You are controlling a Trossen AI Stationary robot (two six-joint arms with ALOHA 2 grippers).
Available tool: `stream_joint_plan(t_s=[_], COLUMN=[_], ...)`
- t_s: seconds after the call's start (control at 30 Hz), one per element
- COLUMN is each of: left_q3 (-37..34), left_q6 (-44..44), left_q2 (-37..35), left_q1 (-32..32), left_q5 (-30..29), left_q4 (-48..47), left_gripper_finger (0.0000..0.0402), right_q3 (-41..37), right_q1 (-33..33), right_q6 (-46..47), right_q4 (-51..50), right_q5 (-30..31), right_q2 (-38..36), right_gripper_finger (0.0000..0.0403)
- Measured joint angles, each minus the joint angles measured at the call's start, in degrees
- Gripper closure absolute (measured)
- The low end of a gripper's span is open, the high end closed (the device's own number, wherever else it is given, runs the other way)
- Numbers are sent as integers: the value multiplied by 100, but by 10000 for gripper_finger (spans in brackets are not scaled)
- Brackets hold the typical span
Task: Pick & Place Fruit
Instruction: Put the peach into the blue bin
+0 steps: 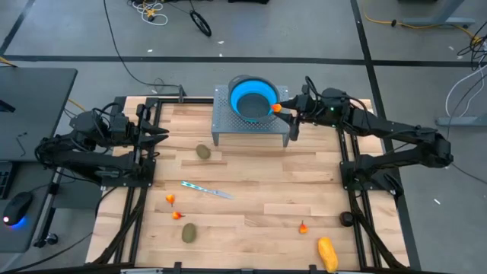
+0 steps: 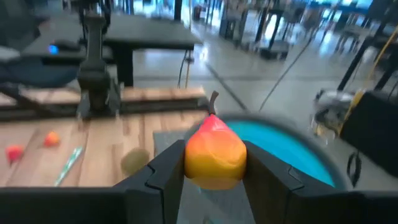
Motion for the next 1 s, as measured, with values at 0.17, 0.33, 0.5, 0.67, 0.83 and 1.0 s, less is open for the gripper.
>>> stream_joint_plan(t_s=[0.17, 0.33, 0.5, 0.67, 0.83, 1.0], left_q3=[-1, 1, -1, 1, -1, -1], left_q6=[-2, 0, 0, -1, 0, 0], left_q2=[0, 0, 0, 0, 0, 0], left_q1=[0, 0, 0, -1, 0, 0], left_q5=[0, 0, 0, 0, 0, 0], left_q4=[0, 0, -2, 0, 0, 0], left_gripper_finger=[334, 334, 334, 334, 334, 334], right_q3=[0, 0, 0, 0, 0, 0], right_q1=[25, 25, 5, -124, -252, -348], right_q6=[-20, -66, -66, -66, -50, -46], right_q4=[604, 601, 603, 701, 1120, 1620], right_q5=[-2, -2, -9, -12, -10, 2], right_q2=[166, 170, 179, 349, 650, 956], right_gripper_finger=[252, 252, 252, 252, 252, 252])
